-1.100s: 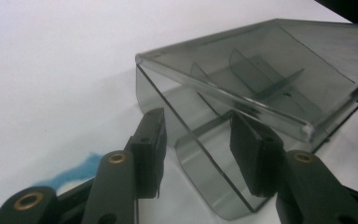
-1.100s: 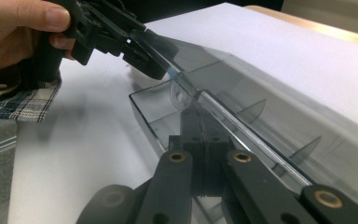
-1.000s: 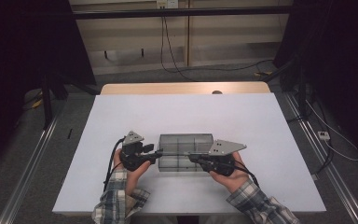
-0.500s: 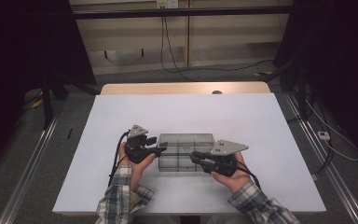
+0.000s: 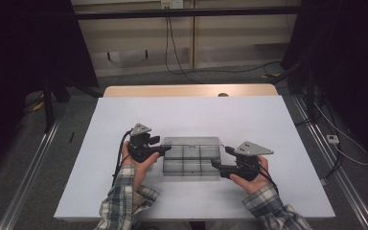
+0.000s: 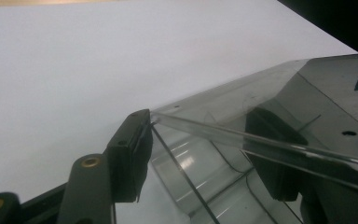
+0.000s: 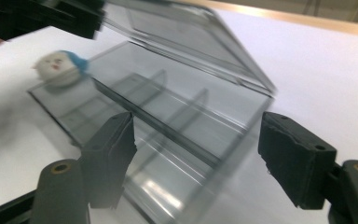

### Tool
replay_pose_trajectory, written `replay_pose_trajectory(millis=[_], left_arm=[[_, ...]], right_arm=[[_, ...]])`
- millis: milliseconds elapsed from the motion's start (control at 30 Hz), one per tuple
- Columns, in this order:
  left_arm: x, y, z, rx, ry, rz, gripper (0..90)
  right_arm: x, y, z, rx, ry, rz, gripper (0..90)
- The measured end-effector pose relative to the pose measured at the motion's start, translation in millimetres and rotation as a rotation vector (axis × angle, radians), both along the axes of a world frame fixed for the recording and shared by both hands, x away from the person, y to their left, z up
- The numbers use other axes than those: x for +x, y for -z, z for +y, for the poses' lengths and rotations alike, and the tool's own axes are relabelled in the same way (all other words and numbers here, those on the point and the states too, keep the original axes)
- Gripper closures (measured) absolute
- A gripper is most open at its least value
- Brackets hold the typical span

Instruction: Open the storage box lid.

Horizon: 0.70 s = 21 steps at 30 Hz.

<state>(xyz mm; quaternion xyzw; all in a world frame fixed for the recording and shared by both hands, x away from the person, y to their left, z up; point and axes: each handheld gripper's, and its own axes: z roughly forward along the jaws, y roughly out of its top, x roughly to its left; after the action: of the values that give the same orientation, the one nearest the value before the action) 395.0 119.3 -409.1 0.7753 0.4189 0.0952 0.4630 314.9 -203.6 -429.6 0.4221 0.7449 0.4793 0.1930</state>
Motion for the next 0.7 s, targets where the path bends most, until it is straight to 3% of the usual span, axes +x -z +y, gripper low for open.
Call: replay_pose_trajectory(millis=[133, 300, 433, 600, 700], left_arm=[[3.4, -0.1, -2.4, -0.002, 0.003, -0.001, 40.8], [5.5, -1.6, -5.9, 0.000, 0.010, -0.003, 40.6], [6.3, -1.7, -8.4, -0.002, 0.011, -0.002, 40.4], [8.5, -2.8, -10.6, -0.011, 0.014, -0.001, 40.8], [10.0, -5.0, -10.9, -0.013, 0.019, -0.002, 41.2]], right_arm=[[2.3, 0.8, -11.9, 0.008, 0.047, 0.001, 27.5], [10.5, -5.6, -16.9, 0.023, 0.062, -0.063, 29.7], [17.6, -10.1, -13.1, 0.013, 0.036, -0.091, 33.5], [27.2, -11.9, -9.0, 0.031, 0.005, -0.102, 47.6], [32.7, -12.6, -5.1, 0.029, 0.004, -0.105, 48.6]])
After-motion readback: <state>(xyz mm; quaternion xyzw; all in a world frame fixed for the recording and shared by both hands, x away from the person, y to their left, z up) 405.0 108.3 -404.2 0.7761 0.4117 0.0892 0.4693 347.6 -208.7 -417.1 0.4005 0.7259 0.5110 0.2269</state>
